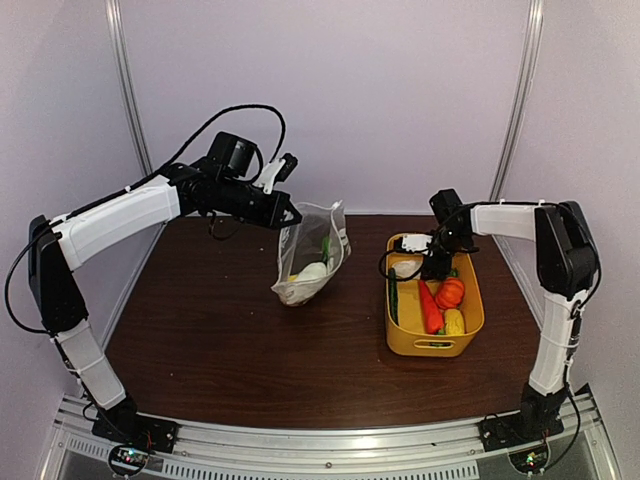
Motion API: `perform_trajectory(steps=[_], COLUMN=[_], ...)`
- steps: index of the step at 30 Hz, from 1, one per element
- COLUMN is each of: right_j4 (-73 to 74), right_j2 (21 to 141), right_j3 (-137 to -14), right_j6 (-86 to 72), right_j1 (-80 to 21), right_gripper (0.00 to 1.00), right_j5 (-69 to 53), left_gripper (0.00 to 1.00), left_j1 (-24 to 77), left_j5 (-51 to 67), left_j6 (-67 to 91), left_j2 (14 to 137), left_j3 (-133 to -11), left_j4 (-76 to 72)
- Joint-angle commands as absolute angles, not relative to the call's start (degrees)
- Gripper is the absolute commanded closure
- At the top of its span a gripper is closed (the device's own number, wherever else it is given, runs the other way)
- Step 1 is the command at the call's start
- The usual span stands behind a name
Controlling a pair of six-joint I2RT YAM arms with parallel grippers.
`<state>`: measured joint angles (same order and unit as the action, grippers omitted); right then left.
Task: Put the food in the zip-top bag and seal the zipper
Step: Adjust the fake vegetable in the bin.
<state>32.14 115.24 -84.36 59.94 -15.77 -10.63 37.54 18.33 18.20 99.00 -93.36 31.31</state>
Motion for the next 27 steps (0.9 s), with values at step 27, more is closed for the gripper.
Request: perform_trajectory(steps=[27], right_j4=[29.7], right_j2=[95.7], right_j3=[-71.8], right_j6=[39.6], right_j1=[-17.6], right_gripper=[0.13], right_j5=[-15.2], left_gripper=[1.0], left_j1=[36.7], left_j5=[20.9], left_j6=[19.2], left_j2=[99.8], left_j3=[-93.0], left_j4=[28.6])
